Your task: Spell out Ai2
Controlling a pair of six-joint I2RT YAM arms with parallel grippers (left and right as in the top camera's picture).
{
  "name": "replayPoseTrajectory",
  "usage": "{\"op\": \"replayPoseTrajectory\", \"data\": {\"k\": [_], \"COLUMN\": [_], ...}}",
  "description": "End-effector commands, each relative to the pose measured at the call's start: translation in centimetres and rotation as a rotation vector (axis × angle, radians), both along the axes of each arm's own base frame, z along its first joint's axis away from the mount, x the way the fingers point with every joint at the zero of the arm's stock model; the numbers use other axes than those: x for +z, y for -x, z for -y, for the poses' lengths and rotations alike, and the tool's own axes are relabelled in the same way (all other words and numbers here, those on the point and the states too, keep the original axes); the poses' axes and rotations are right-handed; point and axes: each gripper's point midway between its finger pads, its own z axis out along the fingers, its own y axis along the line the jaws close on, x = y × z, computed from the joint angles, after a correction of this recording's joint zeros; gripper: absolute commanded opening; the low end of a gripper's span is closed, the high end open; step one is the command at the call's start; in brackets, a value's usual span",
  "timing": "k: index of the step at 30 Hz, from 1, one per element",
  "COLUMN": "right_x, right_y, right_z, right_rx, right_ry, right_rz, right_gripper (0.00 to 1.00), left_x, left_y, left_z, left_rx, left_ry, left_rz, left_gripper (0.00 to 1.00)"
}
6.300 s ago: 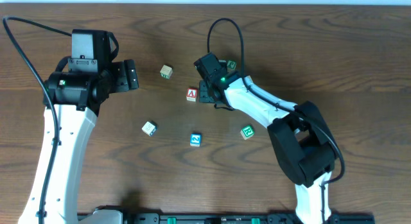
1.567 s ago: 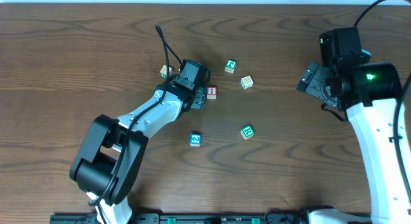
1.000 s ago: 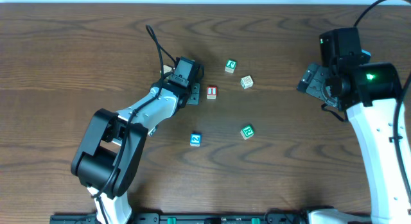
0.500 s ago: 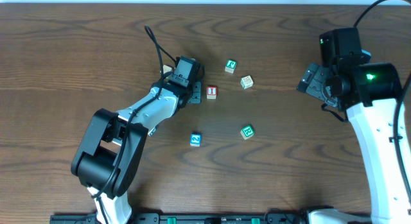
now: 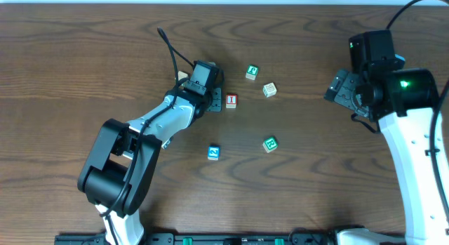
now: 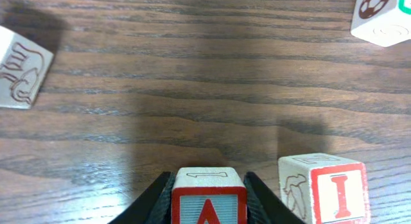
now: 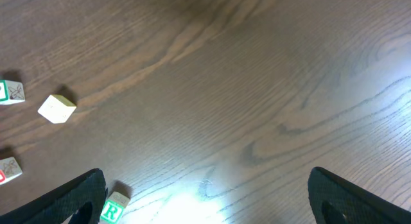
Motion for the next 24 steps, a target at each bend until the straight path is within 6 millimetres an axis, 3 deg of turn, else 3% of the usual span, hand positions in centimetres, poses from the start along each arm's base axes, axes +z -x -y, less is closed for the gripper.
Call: {"op": "replayPoseTrajectory", "data": {"k": [1,10,16,19,21,24], "right_x": [0.5,0.5,0.4,0.4,0.3,0.1], "right_y": [-0.1,0.0,0.1,0.2,0.2,0.3], "right_z": [0.5,0.5,0.5,0.5,0.5,0.5], "right_rx": [-0.006,-0.006,-0.006,-0.006,-0.006,-0.006], "right_ry": [0.017,0.017,0.018,0.019,0.018,0.019], "right_rz": [0.012,0.011,0.004,0.000,-0.002,-0.009], "right_gripper": [0.99,0.99,0.99,0.99,0.99,0.99], "left_x": [-0.9,-0.4,3.0,4.9,5.9,6.4], "left_y": [0.2,0.0,-0.8,-0.8,-0.5,-0.6], "left_z": [0.1,0.5,0.1,-1.2,-3.4,-5.6], "left_rx": [0.006,-0.004,-0.004,0.009,0.039,0.060], "left_ry": [0.004,0.028,0.038,-0.005,-0.113,-0.246], "left_rz": [-0.024,-0.019,0.038,0.072,0.098,0.125], "left_gripper": [0.41,0.46,0.47,0.47,0.46,0.36]}}
